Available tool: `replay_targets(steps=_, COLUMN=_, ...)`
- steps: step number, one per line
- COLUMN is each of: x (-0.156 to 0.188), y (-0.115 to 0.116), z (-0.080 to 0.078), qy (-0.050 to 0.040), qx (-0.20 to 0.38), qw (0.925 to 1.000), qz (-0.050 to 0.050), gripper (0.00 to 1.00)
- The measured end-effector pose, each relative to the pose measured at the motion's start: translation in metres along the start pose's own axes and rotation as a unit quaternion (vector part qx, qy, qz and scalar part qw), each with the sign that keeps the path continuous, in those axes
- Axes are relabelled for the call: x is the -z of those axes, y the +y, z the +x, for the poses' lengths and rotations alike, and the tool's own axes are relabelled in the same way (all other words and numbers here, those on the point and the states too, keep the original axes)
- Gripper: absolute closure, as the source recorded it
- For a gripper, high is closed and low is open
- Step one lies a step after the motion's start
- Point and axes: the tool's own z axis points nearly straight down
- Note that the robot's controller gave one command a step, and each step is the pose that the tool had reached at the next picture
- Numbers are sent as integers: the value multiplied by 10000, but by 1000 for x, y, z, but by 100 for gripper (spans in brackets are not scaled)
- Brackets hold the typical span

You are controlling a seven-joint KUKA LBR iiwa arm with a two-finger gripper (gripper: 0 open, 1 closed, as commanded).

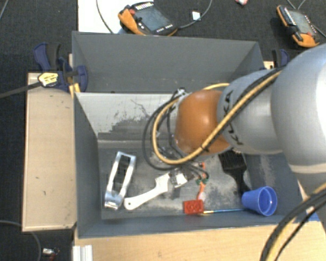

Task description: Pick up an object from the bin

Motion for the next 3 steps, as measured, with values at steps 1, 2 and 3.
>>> replay_targets(steps=1, x=52, y=8, z=-2, qy=-20, qx=811, qw=9967, qz=1, gripper=0)
replay_targets(steps=2, x=0, y=13, z=32, qy=-1, qx=-108, qw=9999, qz=4, gripper=0)
replay_targets(steps=3, x=1, y=-4, z=20, qy=-82, qx=1027, qw=9947, qz=13, gripper=100)
